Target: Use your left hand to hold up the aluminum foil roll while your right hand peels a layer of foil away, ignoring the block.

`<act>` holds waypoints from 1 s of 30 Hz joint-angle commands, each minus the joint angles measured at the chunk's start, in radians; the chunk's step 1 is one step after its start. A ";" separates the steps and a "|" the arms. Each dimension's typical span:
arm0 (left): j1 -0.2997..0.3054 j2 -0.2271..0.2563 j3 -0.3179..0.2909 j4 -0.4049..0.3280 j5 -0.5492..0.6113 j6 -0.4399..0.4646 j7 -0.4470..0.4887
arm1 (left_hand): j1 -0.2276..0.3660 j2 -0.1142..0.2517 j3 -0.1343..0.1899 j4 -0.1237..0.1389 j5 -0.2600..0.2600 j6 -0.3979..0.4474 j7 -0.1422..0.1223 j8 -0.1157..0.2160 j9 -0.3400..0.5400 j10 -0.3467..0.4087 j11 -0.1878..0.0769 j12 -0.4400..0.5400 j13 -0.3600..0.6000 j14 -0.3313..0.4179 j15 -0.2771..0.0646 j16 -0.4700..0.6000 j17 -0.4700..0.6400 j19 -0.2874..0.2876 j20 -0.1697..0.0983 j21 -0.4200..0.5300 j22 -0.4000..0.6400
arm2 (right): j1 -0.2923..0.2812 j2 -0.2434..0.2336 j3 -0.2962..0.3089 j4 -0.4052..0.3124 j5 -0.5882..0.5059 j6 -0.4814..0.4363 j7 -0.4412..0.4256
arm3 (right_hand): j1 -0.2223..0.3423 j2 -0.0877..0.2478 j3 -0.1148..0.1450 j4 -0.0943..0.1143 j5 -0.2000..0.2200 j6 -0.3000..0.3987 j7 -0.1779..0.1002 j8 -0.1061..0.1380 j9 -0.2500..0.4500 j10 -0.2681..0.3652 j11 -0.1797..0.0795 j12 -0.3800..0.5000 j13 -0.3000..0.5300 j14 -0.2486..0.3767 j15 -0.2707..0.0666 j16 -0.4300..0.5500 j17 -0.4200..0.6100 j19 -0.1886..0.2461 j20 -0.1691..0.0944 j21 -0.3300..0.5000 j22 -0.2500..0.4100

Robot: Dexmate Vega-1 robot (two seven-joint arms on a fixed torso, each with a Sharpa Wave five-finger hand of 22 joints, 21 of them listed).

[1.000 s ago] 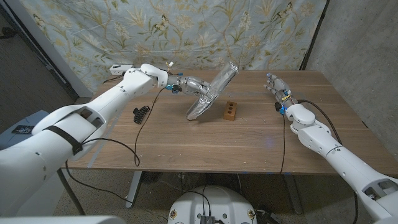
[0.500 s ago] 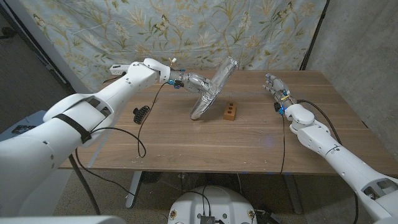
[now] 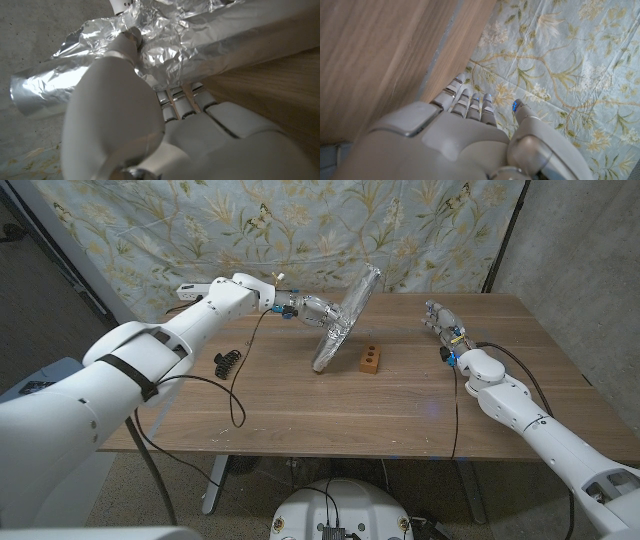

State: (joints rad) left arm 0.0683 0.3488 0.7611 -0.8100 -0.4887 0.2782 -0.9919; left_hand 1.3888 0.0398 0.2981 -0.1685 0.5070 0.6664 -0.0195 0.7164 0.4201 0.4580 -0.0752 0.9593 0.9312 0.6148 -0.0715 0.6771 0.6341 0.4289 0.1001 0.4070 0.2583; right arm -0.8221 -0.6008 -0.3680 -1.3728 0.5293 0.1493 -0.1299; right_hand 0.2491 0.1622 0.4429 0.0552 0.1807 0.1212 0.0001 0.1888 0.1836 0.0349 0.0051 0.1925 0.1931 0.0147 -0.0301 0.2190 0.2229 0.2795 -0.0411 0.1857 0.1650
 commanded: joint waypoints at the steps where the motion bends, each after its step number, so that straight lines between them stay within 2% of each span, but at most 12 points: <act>1: 0.031 -0.041 -0.058 0.067 -0.079 0.040 0.019 | -0.057 0.076 0.014 0.005 0.009 0.111 0.067 0.106 0.009 0.244 0.020 0.048 0.092 0.079 -0.024 0.032 0.023 0.008 0.002 0.009 0.004 | 0.001 -0.003 -0.006 -0.005 -0.004 -0.011 -0.001 | 0.012 0.017 0.003 -0.004 0.004 0.008 0.001 0.003 0.004 -0.005 0.000 0.002 0.002 -0.007 -0.017 0.009 0.004 -0.005 -0.054 0.004 0.003; 14: 0.023 -0.089 -0.094 0.174 -0.122 0.036 -0.024 | -0.055 0.072 0.016 0.004 0.019 0.118 0.068 0.102 0.005 0.250 0.017 0.045 0.099 0.083 -0.024 0.037 0.027 0.009 0.002 0.018 0.008 | 0.004 -0.007 -0.011 -0.002 -0.004 -0.025 0.006 | 0.013 0.017 0.003 -0.004 0.004 0.008 0.000 0.003 0.004 -0.005 -0.001 0.003 0.002 -0.007 -0.017 0.009 0.003 -0.005 -0.055 0.004 0.003; 18: 0.012 -0.124 -0.116 0.254 -0.141 0.022 -0.042 | -0.056 0.070 0.016 0.005 0.022 0.120 0.068 0.101 0.005 0.250 0.018 0.043 0.101 0.085 -0.023 0.038 0.027 0.009 0.001 0.021 0.009 | 0.001 -0.011 -0.011 -0.005 -0.003 -0.030 0.005 | 0.013 0.017 0.003 -0.004 0.004 0.008 0.000 0.003 0.004 -0.005 -0.001 0.003 0.002 -0.007 -0.017 0.009 0.003 -0.005 -0.054 0.004 0.003; 20: 0.002 -0.148 -0.126 0.312 -0.146 0.002 -0.054 | -0.059 0.068 0.015 0.006 0.024 0.120 0.064 0.101 0.005 0.252 0.017 0.041 0.100 0.087 -0.022 0.038 0.027 0.010 0.000 0.022 0.009 | -0.001 -0.013 -0.009 -0.008 -0.001 -0.033 0.004 | 0.013 0.017 0.003 -0.004 0.004 0.008 0.001 0.003 0.004 -0.005 -0.001 0.003 0.002 -0.006 -0.017 0.009 0.003 -0.005 -0.053 0.004 0.003; 21: -0.001 -0.175 -0.151 0.369 -0.169 -0.005 -0.055 | -0.058 0.067 0.016 0.006 0.025 0.120 0.064 0.101 0.006 0.253 0.016 0.040 0.099 0.088 -0.022 0.039 0.027 0.010 -0.001 0.023 0.009 | -0.004 -0.017 -0.009 -0.014 -0.001 -0.039 0.002 | 0.012 0.017 0.003 -0.004 0.004 0.008 0.001 0.003 0.004 -0.005 -0.002 0.003 0.002 -0.007 -0.018 0.009 0.003 -0.005 -0.053 0.004 0.003; 23: -0.006 -0.196 -0.167 0.415 -0.174 -0.018 -0.055 | -0.058 0.067 0.016 0.005 0.027 0.121 0.063 0.100 0.004 0.253 0.014 0.039 0.100 0.087 -0.023 0.040 0.028 0.011 -0.001 0.025 0.010 | -0.007 -0.022 -0.008 -0.019 -0.001 -0.046 0.001 | 0.012 0.017 0.003 -0.004 0.004 0.008 0.001 0.003 0.004 -0.005 -0.001 0.003 0.002 -0.007 -0.019 0.010 0.003 -0.005 -0.053 0.004 0.003; 30: 0.002 -0.223 -0.196 0.446 -0.164 -0.022 -0.023 | -0.058 0.066 0.016 0.006 0.031 0.124 0.063 0.100 0.007 0.257 0.012 0.036 0.102 0.089 -0.024 0.044 0.033 0.010 -0.001 0.030 0.012 | -0.010 -0.035 -0.007 -0.026 -0.002 -0.060 0.004 | 0.013 0.017 0.003 -0.004 0.004 0.008 0.002 0.003 0.004 -0.005 -0.001 0.003 0.002 -0.007 -0.017 0.009 0.003 -0.005 -0.052 0.004 0.003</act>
State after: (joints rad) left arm 0.0741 0.1931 0.6230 -0.4880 -0.6326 0.2807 -1.0287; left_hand 1.3888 0.0398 0.3008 -0.1712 0.5294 0.6693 -0.0166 0.7164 0.4202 0.4580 -0.0752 0.9593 0.9312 0.6147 -0.0715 0.6776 0.6350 0.4287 0.1000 0.4300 0.2674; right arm -0.8242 -0.6177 -0.3773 -1.3850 0.5261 0.1099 -0.1262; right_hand 0.2491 0.1622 0.4429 0.0552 0.1808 0.1212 0.0001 0.1888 0.1836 0.0350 0.0050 0.1925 0.1931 0.0147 -0.0301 0.2190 0.2232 0.2796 -0.0411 0.1857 0.1649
